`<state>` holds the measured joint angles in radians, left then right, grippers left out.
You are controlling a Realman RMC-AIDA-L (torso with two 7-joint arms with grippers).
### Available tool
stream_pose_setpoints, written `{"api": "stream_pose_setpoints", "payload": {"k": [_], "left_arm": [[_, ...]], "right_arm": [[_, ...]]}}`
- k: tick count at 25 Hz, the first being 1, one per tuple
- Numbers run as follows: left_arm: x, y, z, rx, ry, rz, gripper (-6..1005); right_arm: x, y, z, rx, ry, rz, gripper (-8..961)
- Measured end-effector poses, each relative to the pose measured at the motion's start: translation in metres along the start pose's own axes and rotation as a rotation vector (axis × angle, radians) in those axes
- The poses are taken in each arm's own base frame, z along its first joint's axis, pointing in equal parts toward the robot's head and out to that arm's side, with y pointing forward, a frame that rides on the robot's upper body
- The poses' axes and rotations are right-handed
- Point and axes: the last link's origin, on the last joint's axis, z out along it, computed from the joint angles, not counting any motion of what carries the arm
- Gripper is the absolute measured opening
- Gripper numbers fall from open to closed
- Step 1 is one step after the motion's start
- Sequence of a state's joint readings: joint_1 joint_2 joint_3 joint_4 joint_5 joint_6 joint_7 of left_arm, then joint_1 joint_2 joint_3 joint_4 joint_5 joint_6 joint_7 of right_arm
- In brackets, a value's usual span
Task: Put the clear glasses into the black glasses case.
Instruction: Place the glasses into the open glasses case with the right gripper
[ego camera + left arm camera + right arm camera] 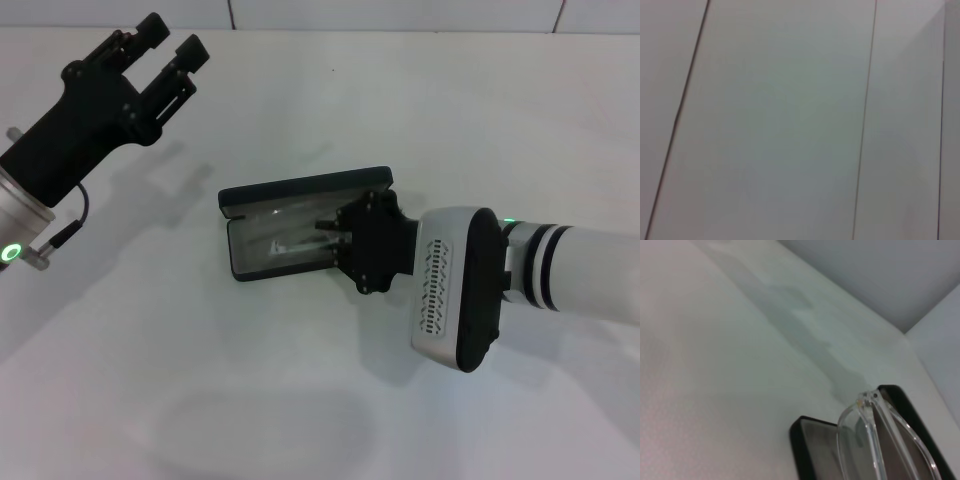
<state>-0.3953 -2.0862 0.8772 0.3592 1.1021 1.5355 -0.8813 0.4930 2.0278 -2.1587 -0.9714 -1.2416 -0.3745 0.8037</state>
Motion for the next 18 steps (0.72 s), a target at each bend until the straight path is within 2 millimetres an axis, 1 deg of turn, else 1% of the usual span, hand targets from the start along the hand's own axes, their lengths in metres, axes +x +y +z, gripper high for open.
{"api": "stream_pose_setpoints", "payload": {"k": [5, 8, 12, 18], "left_arm": [[-0.002, 0.004, 0.008, -0.027, -0.008, -0.009, 563], [-0.003, 0.005, 0.012, -0.036, -0.009, -0.016, 563], [-0.004, 0.006, 0.014, -0.04, -0.009, -0.018, 563], [-0.004, 0.006, 0.014, -0.04, -0.009, -0.019, 563]], "right_arm": [[0.003, 0.005, 0.004, -0.026, 0.015, -0.015, 119], [0.003, 0.005, 0.005, -0.024, 0.02, -0.016, 119], [0.003, 0.0, 0.007, -0.003, 0.034, -0.015, 119], [0.003, 0.0, 0.009, 0.013, 0.059, -0.025, 118]]}}
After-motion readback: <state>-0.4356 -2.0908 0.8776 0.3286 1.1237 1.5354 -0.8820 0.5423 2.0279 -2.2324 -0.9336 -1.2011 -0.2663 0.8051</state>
